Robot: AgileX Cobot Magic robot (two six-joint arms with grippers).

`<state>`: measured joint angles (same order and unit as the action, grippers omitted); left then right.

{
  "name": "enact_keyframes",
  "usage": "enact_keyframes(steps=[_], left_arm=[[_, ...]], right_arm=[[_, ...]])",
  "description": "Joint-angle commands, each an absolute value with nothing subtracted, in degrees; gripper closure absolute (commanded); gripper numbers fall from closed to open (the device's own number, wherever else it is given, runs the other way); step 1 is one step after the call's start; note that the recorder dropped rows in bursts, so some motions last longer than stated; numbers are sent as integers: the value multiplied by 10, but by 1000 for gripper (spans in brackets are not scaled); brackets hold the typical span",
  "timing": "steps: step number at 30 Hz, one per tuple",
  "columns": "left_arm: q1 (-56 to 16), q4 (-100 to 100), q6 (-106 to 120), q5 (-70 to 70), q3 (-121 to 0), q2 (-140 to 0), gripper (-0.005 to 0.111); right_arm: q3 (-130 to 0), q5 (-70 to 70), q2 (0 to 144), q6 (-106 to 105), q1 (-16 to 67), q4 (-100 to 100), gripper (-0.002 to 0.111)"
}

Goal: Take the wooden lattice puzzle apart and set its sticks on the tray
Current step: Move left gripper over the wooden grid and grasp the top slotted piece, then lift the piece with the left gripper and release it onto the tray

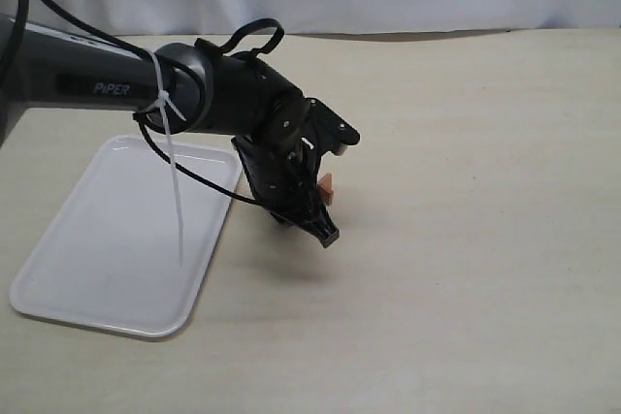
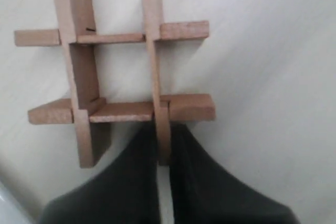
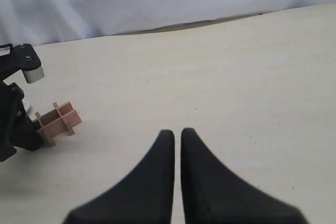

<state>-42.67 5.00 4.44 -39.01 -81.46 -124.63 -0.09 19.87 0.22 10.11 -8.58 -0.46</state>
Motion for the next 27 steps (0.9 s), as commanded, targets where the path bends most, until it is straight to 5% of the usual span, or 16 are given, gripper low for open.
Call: enact_keyframes(steps=[1,15,27], left_arm=[[-428,54,51,-405,-813,-1241,107],[-422,55,58,-512,-813,-1084,107],[-240,53,57,-594,-727,-1012,107]], right_arm=[[0,197,0,103,-87,-5,104],[0,197,0,103,-87,-5,104],[0,197,0,103,-87,-5,104]])
